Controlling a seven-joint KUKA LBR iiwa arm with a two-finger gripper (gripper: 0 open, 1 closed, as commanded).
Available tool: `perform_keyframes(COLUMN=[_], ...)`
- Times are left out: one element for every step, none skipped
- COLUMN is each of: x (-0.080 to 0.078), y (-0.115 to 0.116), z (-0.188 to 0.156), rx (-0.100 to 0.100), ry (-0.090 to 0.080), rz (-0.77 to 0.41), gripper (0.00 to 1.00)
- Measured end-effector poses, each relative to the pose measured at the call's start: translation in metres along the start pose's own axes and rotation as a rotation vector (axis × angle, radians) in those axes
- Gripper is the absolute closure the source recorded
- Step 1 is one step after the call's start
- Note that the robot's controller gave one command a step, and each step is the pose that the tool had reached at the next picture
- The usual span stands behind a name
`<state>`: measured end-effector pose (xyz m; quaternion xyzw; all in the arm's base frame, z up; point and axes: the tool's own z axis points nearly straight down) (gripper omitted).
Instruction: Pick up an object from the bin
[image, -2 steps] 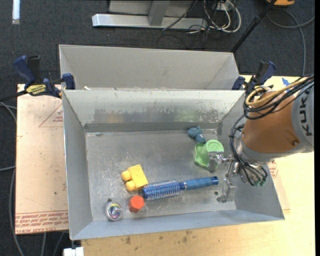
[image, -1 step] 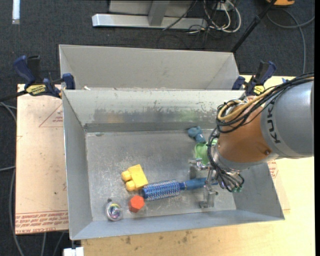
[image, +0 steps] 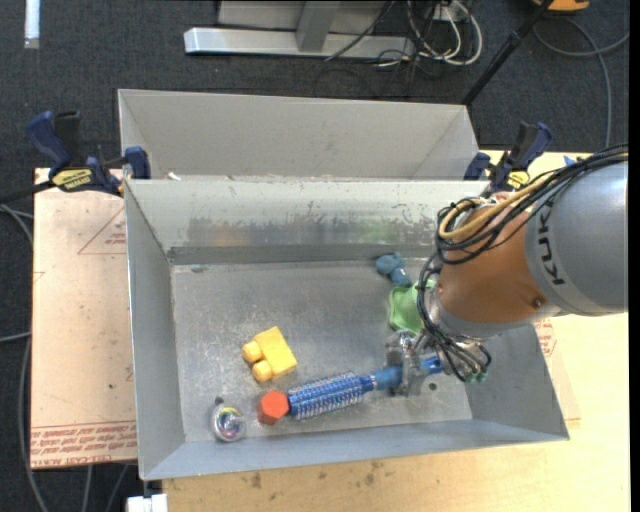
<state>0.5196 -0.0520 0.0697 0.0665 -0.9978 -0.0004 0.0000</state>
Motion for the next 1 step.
perform_keyframes(x=[-0.0214], y=[0.0170], z=[-0.1363], rx=[0.001], ry=[-0.011], rz=[0.026], gripper=[1.00])
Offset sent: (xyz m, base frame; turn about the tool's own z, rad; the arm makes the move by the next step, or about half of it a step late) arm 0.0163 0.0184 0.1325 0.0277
